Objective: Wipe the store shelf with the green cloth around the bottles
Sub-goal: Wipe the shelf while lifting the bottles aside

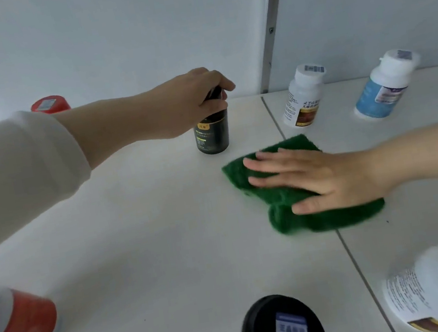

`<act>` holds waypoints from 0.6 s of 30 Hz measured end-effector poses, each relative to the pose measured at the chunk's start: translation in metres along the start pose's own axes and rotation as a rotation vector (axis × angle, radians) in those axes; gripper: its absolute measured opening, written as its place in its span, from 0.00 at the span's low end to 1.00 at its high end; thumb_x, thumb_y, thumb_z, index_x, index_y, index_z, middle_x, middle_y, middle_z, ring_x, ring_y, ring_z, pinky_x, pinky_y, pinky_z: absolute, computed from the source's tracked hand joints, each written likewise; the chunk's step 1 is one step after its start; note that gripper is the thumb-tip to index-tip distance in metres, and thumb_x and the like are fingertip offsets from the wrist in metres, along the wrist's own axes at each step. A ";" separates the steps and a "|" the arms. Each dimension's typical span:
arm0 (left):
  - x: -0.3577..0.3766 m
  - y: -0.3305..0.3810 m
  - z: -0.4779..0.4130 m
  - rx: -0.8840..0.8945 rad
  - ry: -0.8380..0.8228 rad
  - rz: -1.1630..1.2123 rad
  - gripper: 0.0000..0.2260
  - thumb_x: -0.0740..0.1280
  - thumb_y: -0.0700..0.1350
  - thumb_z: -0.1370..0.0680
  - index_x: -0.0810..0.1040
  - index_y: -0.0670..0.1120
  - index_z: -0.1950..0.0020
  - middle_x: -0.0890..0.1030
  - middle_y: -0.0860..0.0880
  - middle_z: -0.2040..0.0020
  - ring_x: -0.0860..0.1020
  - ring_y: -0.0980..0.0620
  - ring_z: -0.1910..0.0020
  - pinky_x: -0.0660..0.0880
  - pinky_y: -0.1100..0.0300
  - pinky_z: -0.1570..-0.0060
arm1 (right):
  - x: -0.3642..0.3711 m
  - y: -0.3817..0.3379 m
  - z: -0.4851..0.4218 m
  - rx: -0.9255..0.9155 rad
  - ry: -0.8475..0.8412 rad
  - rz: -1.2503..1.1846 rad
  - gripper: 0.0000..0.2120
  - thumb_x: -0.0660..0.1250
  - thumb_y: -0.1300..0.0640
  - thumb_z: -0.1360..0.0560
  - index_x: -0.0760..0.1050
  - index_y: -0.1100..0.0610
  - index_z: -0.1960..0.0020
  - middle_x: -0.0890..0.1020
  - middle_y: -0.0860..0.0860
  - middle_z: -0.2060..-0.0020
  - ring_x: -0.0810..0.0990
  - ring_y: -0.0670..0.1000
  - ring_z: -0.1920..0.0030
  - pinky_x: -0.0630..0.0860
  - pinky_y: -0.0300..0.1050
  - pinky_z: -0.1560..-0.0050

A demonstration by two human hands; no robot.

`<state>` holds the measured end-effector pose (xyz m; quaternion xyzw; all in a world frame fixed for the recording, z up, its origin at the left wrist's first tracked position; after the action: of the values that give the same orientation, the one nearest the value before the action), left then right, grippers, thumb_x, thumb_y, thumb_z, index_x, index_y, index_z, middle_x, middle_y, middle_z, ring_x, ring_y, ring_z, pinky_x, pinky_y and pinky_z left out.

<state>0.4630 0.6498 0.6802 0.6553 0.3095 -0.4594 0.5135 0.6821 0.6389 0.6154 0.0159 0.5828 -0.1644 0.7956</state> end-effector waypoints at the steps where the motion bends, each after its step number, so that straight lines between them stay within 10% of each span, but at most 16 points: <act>1: 0.002 0.001 0.000 -0.004 0.002 -0.001 0.15 0.58 0.45 0.21 0.68 0.51 0.33 0.71 0.50 0.37 0.69 0.51 0.38 0.65 0.60 0.39 | -0.004 0.009 -0.009 0.087 0.019 -0.021 0.28 0.44 0.38 0.26 0.33 0.38 0.32 0.30 0.38 0.31 0.29 0.39 0.30 0.33 0.42 0.28; 18: 0.012 0.004 0.000 -0.037 0.021 -0.150 0.21 0.55 0.53 0.21 0.61 0.52 0.28 0.61 0.51 0.26 0.56 0.50 0.27 0.55 0.55 0.31 | 0.016 0.004 0.059 0.117 -0.108 -0.021 0.29 0.48 0.40 0.24 0.31 0.36 0.33 0.27 0.37 0.32 0.25 0.38 0.32 0.25 0.31 0.35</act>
<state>0.4712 0.6479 0.6709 0.6255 0.3713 -0.4840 0.4865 0.7425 0.6261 0.6185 0.0475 0.5286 -0.2072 0.8218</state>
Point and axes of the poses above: each hand's wrist, its own z-axis away from the middle knuckle, its own x-axis out of the palm, y = z × x, the point moved 2 cm from there along -z, towards the middle knuckle
